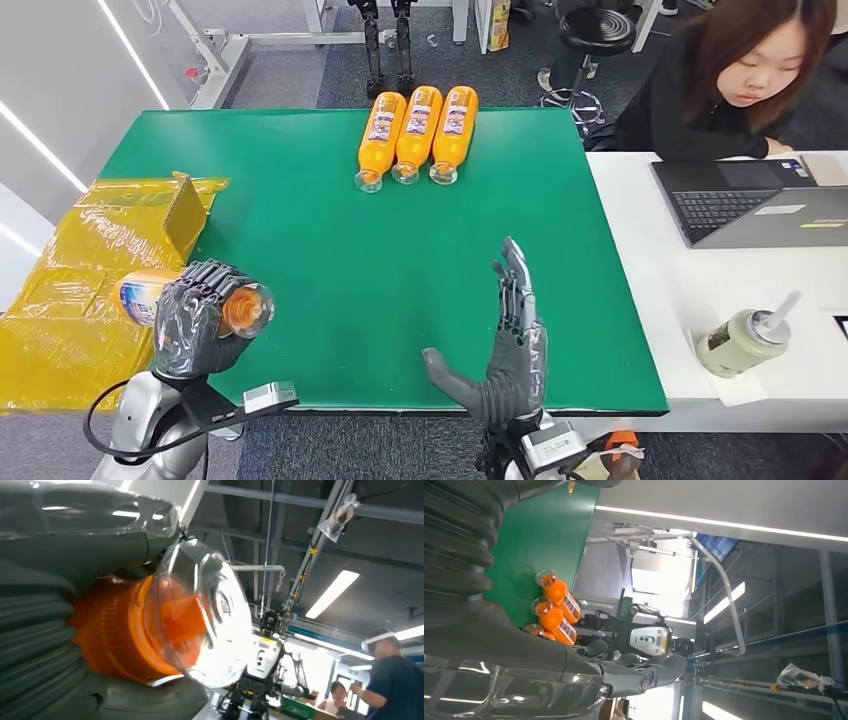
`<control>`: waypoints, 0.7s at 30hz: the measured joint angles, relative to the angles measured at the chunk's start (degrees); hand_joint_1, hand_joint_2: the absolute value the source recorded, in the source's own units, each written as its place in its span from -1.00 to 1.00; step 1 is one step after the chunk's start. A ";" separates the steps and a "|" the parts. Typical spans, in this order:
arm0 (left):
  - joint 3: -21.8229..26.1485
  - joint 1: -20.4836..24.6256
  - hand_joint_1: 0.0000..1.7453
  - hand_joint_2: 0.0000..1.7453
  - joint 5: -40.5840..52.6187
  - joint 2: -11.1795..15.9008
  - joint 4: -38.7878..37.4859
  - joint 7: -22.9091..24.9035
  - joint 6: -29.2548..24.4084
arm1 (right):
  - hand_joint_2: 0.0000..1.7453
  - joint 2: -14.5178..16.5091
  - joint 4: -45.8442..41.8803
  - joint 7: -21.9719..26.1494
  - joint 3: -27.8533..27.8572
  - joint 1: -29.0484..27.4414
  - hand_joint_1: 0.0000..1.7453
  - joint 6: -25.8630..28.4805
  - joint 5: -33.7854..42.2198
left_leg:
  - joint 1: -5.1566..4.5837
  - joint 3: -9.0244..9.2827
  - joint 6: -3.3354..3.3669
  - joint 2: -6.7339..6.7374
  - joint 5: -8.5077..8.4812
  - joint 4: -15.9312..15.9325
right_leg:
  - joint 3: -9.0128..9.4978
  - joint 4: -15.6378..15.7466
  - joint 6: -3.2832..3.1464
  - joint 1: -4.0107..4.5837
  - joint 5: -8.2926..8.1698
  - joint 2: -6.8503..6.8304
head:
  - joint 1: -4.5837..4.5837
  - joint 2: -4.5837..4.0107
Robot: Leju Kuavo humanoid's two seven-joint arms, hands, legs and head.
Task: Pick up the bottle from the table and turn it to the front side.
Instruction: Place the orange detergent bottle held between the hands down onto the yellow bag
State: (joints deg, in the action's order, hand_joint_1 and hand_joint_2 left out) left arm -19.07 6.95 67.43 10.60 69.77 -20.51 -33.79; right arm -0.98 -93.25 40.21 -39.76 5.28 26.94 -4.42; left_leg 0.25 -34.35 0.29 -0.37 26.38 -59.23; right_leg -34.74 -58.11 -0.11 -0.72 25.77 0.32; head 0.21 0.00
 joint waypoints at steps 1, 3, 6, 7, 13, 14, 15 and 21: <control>0.01 1.25 1.00 1.00 0.13 0.23 -2.74 -0.19 -1.01 | 1.00 0.03 0.07 0.00 0.00 0.00 -1.00 -0.25 -0.03 | 0.00 0.00 0.00 0.00 -0.01 0.00 | 0.01 0.00 -0.01 0.00 -0.01 0.00 | 0.01 0.00; 0.12 4.32 1.00 1.00 0.95 0.63 -9.34 -0.38 -3.44 | 1.00 0.12 0.29 0.00 0.00 0.01 -1.00 -0.61 -0.03 | 0.01 0.01 -0.03 0.01 -0.04 0.00 | 0.01 -0.01 -0.04 0.01 -0.03 0.00 | 0.01 0.00; 0.57 8.51 1.00 1.00 3.82 1.02 -18.38 0.65 -5.26 | 1.00 0.24 0.71 0.00 0.00 0.04 -1.00 -0.89 0.11 | 0.01 0.02 -0.08 0.04 -0.08 0.00 | -0.01 -0.03 -0.09 0.02 -0.07 0.04 | 0.00 0.00; 0.73 9.72 1.00 1.00 5.27 1.08 -21.00 1.43 -5.47 | 1.00 0.27 0.85 -0.01 0.00 0.06 -1.00 -0.93 0.16 | 0.02 0.02 -0.09 0.04 -0.09 0.00 | -0.01 -0.03 -0.09 0.02 -0.07 0.04 | 0.00 0.00; 0.95 16.38 -0.92 1.00 13.36 1.23 -34.32 7.13 -5.79 | 1.00 0.62 1.68 -0.01 0.00 0.19 -1.00 -0.90 0.12 | 0.02 0.00 -0.11 0.03 -0.10 0.00 | -0.03 -0.04 -0.09 0.02 -0.07 0.04 | 0.00 0.00; 0.94 17.30 -0.90 1.00 14.27 1.23 -36.15 7.75 -5.81 | 1.00 0.63 1.79 -0.01 0.00 0.19 -1.00 -0.84 0.11 | 0.02 0.00 -0.11 0.03 -0.10 0.00 | -0.04 -0.04 -0.09 0.02 -0.07 0.04 | 0.00 0.00; 0.94 18.04 -0.92 1.00 15.08 1.22 -37.73 8.33 -5.81 | 1.00 0.64 1.88 -0.01 0.00 0.18 -1.00 -0.77 0.11 | 0.02 0.00 -0.11 0.04 -0.09 0.00 | -0.04 -0.04 -0.09 0.02 -0.07 0.05 | 0.00 0.00; 0.84 20.30 -1.00 1.00 17.77 1.05 -43.91 10.48 -5.82 | 1.00 0.74 2.53 -0.01 0.00 0.12 -1.00 -0.63 0.18 | 0.01 0.00 -0.11 0.07 -0.09 0.00 | -0.07 -0.03 -0.09 0.02 -0.06 0.07 | 0.00 0.00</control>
State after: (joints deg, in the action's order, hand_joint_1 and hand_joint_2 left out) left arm -18.23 27.25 85.19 11.64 25.86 -10.03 -39.60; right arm -0.24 -90.73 40.19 -39.76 5.40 26.30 -4.24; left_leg 0.27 -34.35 0.18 -0.31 26.29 -59.23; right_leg -34.80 -58.15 -0.20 -0.71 25.71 0.39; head 0.21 0.00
